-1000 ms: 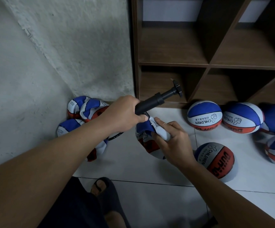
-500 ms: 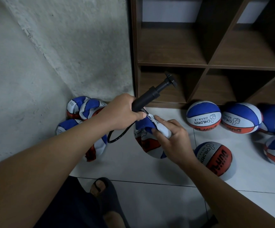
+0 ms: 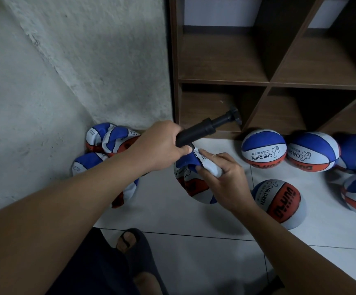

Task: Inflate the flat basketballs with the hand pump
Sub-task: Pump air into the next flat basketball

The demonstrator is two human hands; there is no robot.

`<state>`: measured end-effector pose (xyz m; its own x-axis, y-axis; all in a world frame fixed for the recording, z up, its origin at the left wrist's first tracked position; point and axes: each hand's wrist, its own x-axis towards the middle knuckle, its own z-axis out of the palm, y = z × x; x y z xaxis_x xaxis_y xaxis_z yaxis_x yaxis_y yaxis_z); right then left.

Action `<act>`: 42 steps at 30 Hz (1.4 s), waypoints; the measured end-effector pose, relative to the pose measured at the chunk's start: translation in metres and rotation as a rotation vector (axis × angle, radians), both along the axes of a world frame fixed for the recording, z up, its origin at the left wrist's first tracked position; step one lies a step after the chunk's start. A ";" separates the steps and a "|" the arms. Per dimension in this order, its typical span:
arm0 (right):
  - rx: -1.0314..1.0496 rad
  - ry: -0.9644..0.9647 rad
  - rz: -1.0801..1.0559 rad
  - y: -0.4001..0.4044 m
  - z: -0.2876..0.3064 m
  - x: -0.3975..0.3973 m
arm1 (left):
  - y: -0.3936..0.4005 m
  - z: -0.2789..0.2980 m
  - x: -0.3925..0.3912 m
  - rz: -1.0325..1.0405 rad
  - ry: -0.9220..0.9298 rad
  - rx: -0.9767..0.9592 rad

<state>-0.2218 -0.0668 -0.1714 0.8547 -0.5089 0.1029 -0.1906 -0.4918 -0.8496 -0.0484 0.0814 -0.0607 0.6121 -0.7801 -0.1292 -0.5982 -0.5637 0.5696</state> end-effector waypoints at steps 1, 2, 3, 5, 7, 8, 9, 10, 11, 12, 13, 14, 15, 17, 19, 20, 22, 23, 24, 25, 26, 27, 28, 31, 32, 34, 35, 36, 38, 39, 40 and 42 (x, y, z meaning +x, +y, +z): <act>0.001 -0.005 0.000 0.000 0.000 0.001 | 0.000 0.000 -0.001 -0.016 -0.019 0.005; 0.013 -0.011 -0.004 0.000 0.000 0.002 | 0.000 0.001 -0.003 -0.030 -0.038 0.008; 0.036 -0.014 -0.012 0.000 0.000 0.003 | 0.000 0.001 -0.004 -0.039 -0.058 0.007; 0.084 -0.004 -0.024 0.000 0.001 0.005 | 0.000 0.000 -0.007 -0.046 -0.097 0.006; 0.104 0.016 -0.018 0.001 0.002 0.006 | 0.000 -0.001 -0.010 -0.041 -0.109 0.012; 0.104 0.023 -0.010 0.001 0.002 0.006 | 0.000 -0.002 -0.012 -0.039 -0.112 0.017; 0.101 0.025 -0.004 0.002 0.003 0.006 | 0.000 -0.002 -0.014 -0.034 -0.113 0.020; 0.110 0.018 -0.003 0.002 0.004 0.006 | 0.000 -0.003 -0.014 -0.024 -0.105 0.018; 0.137 0.006 -0.006 0.003 0.006 0.006 | 0.001 -0.004 -0.015 -0.005 -0.088 0.004; 0.180 -0.007 -0.011 0.003 0.008 0.007 | 0.001 -0.004 -0.015 0.019 -0.066 -0.020; 0.225 -0.015 -0.012 0.002 0.010 0.007 | 0.001 -0.005 -0.015 0.040 -0.052 -0.043; 0.261 -0.017 -0.010 0.002 0.011 0.007 | 0.001 -0.006 -0.015 0.050 -0.049 -0.056; 0.280 -0.015 -0.006 0.002 0.012 0.007 | 0.001 -0.006 -0.015 0.049 -0.054 -0.057; 0.258 0.000 0.001 0.002 0.013 0.007 | 0.000 -0.006 -0.014 0.035 -0.069 -0.037; 0.113 0.040 0.024 0.001 0.011 0.008 | 0.001 -0.005 -0.011 0.022 -0.074 -0.003; 0.037 0.068 0.047 -0.001 0.011 0.007 | 0.001 -0.006 -0.010 0.014 -0.068 0.009; -0.046 0.117 0.093 -0.003 0.010 0.008 | 0.001 -0.009 -0.008 -0.007 -0.053 0.028; -0.058 0.134 0.114 -0.004 0.010 0.009 | 0.002 -0.011 -0.008 -0.023 -0.055 0.033; -0.053 0.147 0.133 -0.004 0.010 0.009 | 0.002 -0.012 -0.008 -0.037 -0.056 0.035; -0.040 0.151 0.149 -0.004 0.010 0.009 | 0.002 -0.012 -0.007 -0.045 -0.051 0.032; -0.025 0.145 0.161 -0.004 0.010 0.009 | 0.002 -0.012 -0.005 -0.048 -0.036 0.026; -0.008 0.135 0.175 -0.004 0.011 0.008 | 0.002 -0.012 -0.005 -0.046 -0.023 0.017; 0.011 0.121 0.194 -0.003 0.012 0.008 | 0.003 -0.012 -0.004 -0.049 -0.025 0.006; 0.107 0.085 0.223 -0.002 0.015 0.008 | 0.003 -0.011 -0.007 -0.060 -0.089 -0.016; 0.161 0.072 0.215 -0.001 0.016 0.008 | 0.004 -0.012 -0.009 -0.055 -0.104 -0.025; 0.264 0.045 0.213 0.001 0.019 0.009 | 0.004 -0.013 -0.010 -0.034 -0.113 -0.048; 0.295 0.033 0.212 0.002 0.020 0.010 | 0.004 -0.013 -0.010 -0.024 -0.115 -0.060; 0.323 0.019 0.210 0.002 0.021 0.009 | 0.005 -0.013 -0.011 -0.021 -0.117 -0.067; 0.389 -0.006 0.211 0.004 0.026 0.008 | 0.005 -0.012 -0.013 -0.024 -0.124 -0.057; 0.406 -0.010 0.214 0.004 0.029 0.008 | 0.006 -0.011 -0.015 -0.034 -0.121 -0.048; 0.407 -0.006 0.215 0.005 0.030 0.007 | 0.005 -0.011 -0.017 -0.041 -0.124 -0.040; 0.399 0.000 0.208 0.006 0.033 0.006 | 0.006 -0.011 -0.018 -0.044 -0.126 -0.036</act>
